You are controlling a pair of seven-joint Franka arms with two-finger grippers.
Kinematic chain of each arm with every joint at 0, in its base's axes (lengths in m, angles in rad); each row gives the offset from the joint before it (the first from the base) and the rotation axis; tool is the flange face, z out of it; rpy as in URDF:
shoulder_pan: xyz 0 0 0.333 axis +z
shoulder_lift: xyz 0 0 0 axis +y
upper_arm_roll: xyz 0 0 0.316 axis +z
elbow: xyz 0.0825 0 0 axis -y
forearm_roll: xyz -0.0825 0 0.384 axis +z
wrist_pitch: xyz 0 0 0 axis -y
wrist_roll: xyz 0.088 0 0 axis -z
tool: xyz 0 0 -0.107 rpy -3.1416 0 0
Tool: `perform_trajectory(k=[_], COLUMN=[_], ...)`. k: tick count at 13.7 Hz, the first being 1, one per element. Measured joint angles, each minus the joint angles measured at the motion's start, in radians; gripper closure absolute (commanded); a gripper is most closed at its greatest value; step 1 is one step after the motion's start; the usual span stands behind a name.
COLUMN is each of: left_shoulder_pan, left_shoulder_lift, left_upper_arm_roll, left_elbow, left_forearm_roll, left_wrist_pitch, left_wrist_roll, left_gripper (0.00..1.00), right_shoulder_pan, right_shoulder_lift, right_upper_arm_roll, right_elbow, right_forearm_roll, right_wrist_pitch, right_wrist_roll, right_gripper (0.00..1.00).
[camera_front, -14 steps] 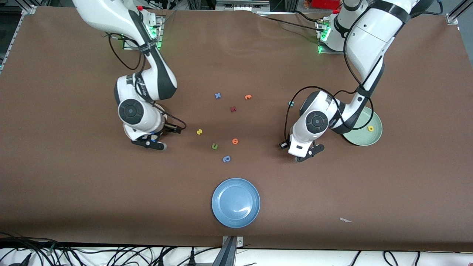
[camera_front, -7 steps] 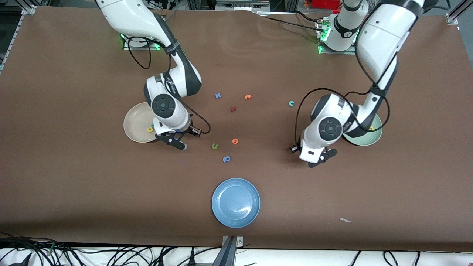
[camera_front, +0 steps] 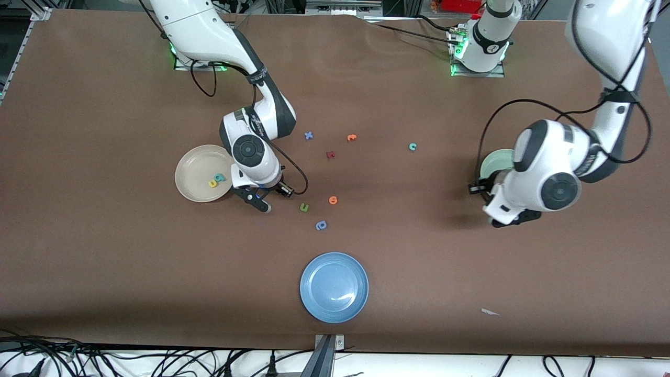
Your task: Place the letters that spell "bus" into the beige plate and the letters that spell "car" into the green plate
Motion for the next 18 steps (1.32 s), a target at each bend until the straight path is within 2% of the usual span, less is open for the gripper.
perform_trajectory(k=[2,3,6,8,9,10,11,12,15,18], left_shoulder_pan=[0.075,0.106,0.173,0.203,0.212,0.216,0.216,0.216,0.217,0.220], left_shoulder_lift=[0.001,0.002,0.009,0.014,0.017,0.021,0.025,0.025,0.013,-0.056], left_upper_arm_roll=[0.002,0.002,0.002,0.002,0.002,0.002,0.002,0.001,-0.007,-0.081], left_elbow=[-0.044,-0.072,-0.164,-0.231,-0.255,-0.268,-0.272,-0.272,-0.263,-0.244], left_forearm_roll=[0.007,0.024,0.060,0.070,0.081,0.089,0.089,0.090,0.090,0.046], left_wrist_pitch=[-0.004,0.001,0.103,0.205,0.237,0.254,0.261,0.262,0.259,0.192], left_wrist_roll=[0.104,0.141,0.209,0.241,0.248,0.249,0.250,0.250,0.249,0.203], left_gripper=[0.95,0.95,0.95,0.93,0.89,0.72,0.26,0.00,0.00,0.00], right_shoulder_pan=[0.008,0.013,0.021,0.021,0.021,0.022,0.022,0.022,0.021,0.015], right_shoulder_lift=[0.007,0.011,0.016,0.016,0.016,0.015,0.011,0.003,-0.050,-0.095], right_upper_arm_roll=[0.000,0.000,0.000,0.000,-0.001,-0.005,-0.015,-0.035,-0.134,-0.237], right_elbow=[0.000,0.000,0.001,0.003,0.004,0.007,0.014,0.024,0.038,0.020], right_forearm_roll=[0.001,0.001,0.001,0.000,-0.001,-0.002,-0.003,-0.003,-0.003,-0.003], right_wrist_pitch=[0.011,0.014,0.022,0.023,0.022,0.018,0.000,-0.038,-0.188,-0.301], right_wrist_roll=[0.013,0.019,0.028,0.028,0.024,0.011,-0.019,-0.063,-0.262,-0.477], right_gripper=[0.52,0.58,0.87,0.90,0.90,0.90,0.90,0.90,0.89,0.88])
